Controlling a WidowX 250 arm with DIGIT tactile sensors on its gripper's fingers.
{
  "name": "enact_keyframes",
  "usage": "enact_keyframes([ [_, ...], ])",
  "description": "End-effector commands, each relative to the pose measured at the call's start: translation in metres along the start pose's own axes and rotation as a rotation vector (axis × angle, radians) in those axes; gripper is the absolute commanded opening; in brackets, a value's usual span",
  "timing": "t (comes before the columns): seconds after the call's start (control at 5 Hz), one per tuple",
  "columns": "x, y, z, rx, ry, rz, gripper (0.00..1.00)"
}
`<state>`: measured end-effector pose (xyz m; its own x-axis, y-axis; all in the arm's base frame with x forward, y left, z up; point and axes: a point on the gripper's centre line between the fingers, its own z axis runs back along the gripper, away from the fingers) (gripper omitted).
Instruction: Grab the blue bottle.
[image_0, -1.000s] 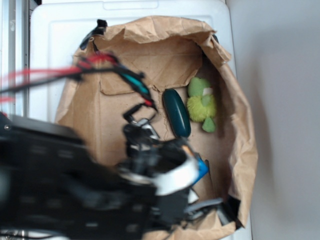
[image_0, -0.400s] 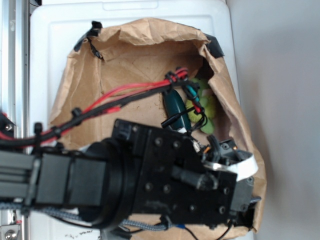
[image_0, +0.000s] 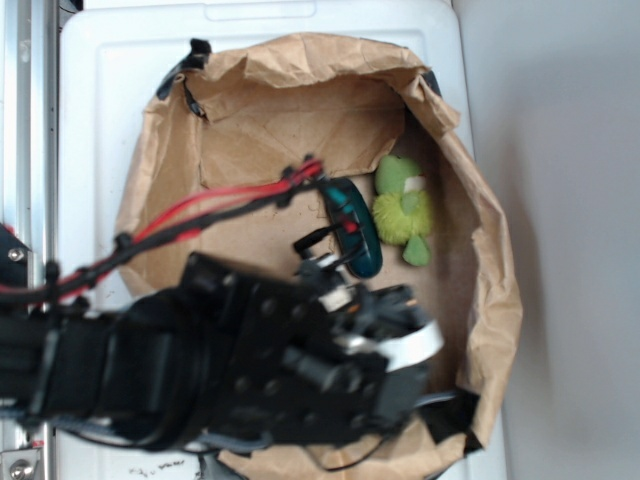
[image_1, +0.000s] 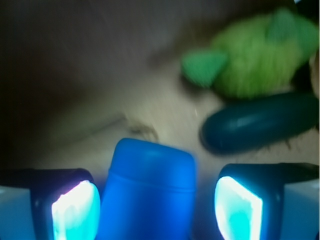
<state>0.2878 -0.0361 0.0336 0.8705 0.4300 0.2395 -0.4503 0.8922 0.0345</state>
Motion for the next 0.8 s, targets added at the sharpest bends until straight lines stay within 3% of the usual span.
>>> enact_keyframes([
  [0.0, 0.007, 0.005, 0.032, -0.068, -0.091, 0.03, 0.0],
  [0.4, 0.021, 0.016, 0.07, -0.085, -0.054, 0.069, 0.0],
  [0.6, 0.022, 0.031, 0.106, -0.05, -0.117, 0.045, 0.0],
])
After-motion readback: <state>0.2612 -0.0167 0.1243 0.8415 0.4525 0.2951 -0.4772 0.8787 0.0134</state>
